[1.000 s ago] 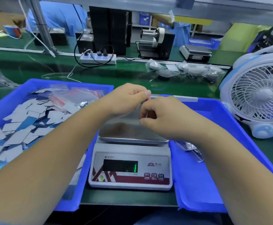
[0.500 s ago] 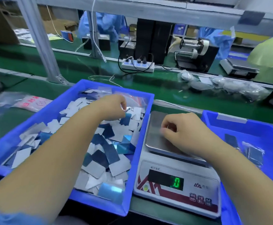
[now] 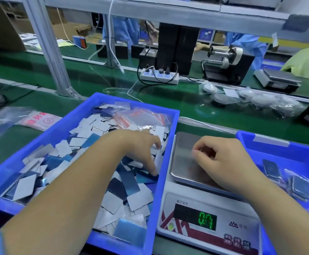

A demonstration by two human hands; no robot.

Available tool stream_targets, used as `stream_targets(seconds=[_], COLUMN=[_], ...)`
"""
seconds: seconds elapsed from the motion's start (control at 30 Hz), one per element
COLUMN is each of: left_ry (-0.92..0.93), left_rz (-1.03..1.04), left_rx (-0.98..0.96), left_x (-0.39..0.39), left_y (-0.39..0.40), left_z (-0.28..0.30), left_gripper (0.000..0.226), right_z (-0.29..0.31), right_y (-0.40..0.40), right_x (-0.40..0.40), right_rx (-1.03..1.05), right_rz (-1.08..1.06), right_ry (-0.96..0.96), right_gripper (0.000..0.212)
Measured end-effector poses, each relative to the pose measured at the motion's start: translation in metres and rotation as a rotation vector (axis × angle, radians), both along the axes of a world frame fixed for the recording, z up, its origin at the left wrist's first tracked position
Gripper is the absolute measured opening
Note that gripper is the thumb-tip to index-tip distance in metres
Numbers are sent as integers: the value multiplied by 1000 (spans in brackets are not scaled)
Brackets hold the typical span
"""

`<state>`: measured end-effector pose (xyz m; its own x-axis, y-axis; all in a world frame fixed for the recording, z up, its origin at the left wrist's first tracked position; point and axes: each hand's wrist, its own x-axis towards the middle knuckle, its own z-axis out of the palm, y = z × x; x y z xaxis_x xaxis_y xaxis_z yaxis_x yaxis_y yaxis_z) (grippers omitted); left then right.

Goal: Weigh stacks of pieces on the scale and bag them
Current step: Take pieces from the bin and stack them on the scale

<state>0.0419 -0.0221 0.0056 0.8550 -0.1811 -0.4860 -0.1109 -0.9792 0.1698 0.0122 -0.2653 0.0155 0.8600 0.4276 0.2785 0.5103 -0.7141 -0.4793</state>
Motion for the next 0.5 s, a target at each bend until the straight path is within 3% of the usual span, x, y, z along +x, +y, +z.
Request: stream_targets(seconds=[0.17,0.5], left_ry=[-20,26], left_rz=[-32,23], left_rx=[26,-83], left_x=[-4,-7], left_y=[-12,-15], left_z=[-8,-4], left_gripper=[100,74], right_z=[-1,-1], right_y=[2,-1], right_x=[-2,-3], right_rx=[35,86], right_rz=[21,11], right_ry=[13,29], right_gripper=[16,17])
